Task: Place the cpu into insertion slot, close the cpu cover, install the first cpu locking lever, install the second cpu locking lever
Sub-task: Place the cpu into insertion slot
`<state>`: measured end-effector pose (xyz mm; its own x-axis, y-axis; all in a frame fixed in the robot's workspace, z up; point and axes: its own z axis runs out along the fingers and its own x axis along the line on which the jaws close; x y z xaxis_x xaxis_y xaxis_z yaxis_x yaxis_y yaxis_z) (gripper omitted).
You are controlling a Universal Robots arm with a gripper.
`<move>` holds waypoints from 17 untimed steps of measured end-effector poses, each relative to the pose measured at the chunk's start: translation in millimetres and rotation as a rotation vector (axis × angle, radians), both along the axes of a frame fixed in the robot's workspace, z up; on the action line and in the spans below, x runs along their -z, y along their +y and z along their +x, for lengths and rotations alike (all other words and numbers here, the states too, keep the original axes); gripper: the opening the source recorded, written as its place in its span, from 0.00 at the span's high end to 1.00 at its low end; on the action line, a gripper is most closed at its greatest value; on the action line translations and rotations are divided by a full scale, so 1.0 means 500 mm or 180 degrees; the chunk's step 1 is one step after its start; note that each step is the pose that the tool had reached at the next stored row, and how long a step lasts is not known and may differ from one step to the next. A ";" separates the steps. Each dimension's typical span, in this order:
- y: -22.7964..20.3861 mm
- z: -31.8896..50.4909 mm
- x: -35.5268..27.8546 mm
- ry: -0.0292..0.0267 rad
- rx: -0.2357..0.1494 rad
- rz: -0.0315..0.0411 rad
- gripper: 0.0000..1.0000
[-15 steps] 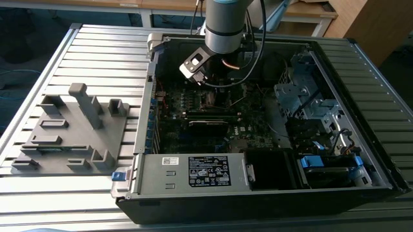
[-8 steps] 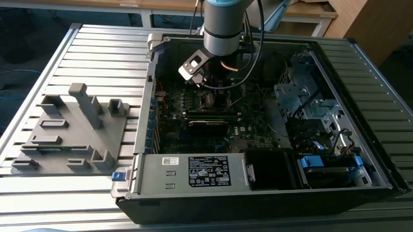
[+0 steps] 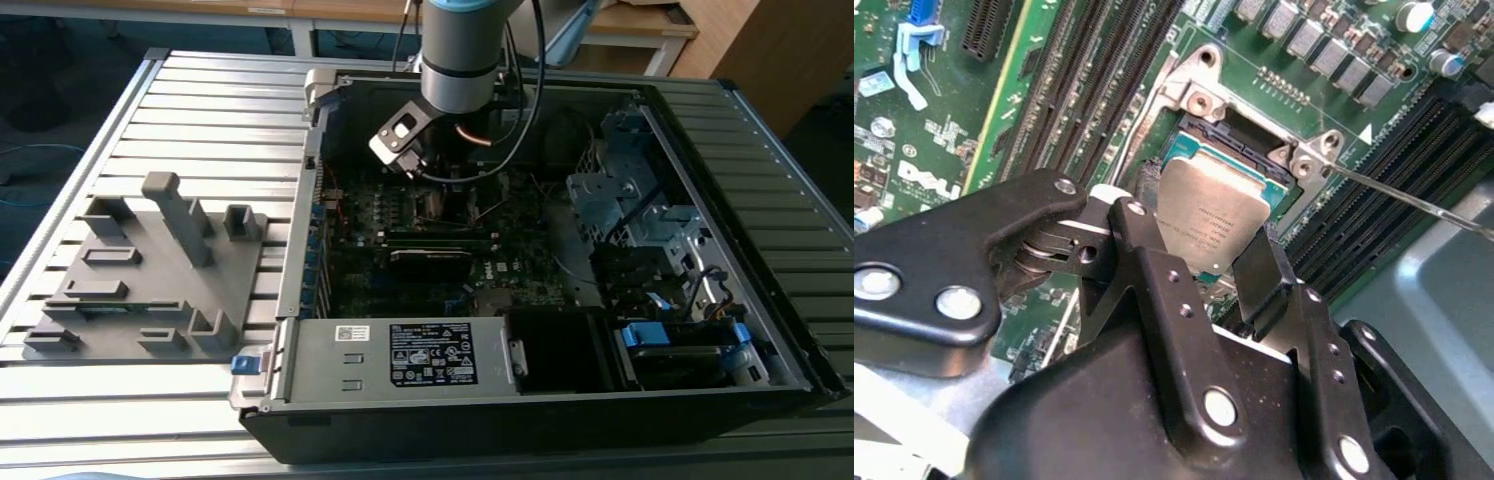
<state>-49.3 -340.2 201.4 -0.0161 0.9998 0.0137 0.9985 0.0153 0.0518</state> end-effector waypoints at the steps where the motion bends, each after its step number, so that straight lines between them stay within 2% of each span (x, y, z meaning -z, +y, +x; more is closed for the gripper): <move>1: 0.0001 0.000 0.001 0.0000 0.0000 0.0001 0.46; 17: 0.0017 -0.008 0.011 -0.0018 0.0000 0.0008 0.46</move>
<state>-53.1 -339.3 195.6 -0.0162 0.9997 0.0161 0.9982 0.0153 0.0575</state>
